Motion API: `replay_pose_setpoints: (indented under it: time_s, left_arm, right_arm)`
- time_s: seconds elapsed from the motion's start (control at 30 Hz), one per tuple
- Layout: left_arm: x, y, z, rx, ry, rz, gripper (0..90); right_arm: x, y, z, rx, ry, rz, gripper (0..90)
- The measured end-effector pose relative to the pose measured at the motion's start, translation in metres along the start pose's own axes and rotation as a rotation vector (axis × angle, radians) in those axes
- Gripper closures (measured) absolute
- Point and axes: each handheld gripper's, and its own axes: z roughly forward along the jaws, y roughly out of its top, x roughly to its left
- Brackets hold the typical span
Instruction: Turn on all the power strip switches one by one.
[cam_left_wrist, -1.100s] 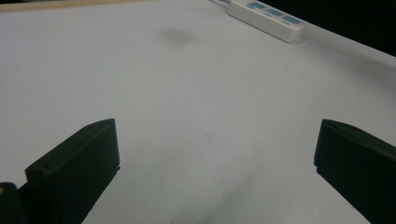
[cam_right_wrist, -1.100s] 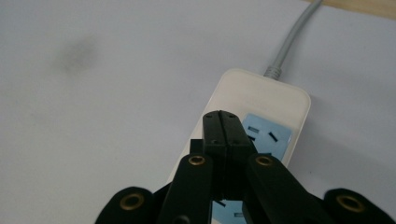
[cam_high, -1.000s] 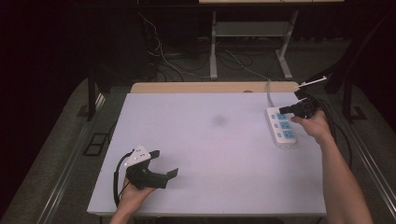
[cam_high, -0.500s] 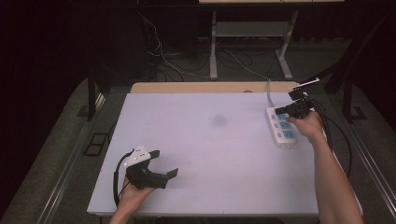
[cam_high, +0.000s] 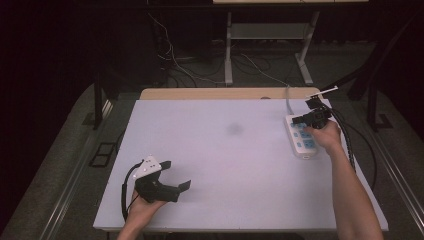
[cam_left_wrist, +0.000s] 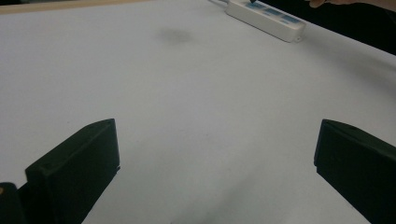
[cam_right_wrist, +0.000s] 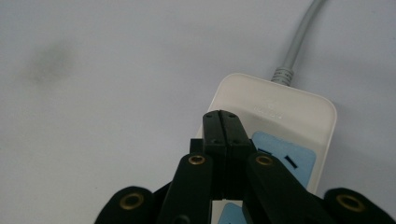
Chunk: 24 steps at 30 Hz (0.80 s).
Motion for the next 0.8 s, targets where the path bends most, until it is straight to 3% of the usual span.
replay_pose_setpoints:
  time_s: [0.27,0.8]
  left_arm:
    - [0.0014,-0.0001,-0.0011,-0.002,0.007,0.0,0.0]
    - [0.0003,-0.0002,0.0019,0.01,0.004,0.011,0.0]
  right_arm:
    - [-0.0032,-0.0032,0.0039,-0.016,0.014,0.022,90.0]
    - [-0.0031,-0.0057,0.006,-0.019,0.021,0.003,90.0]
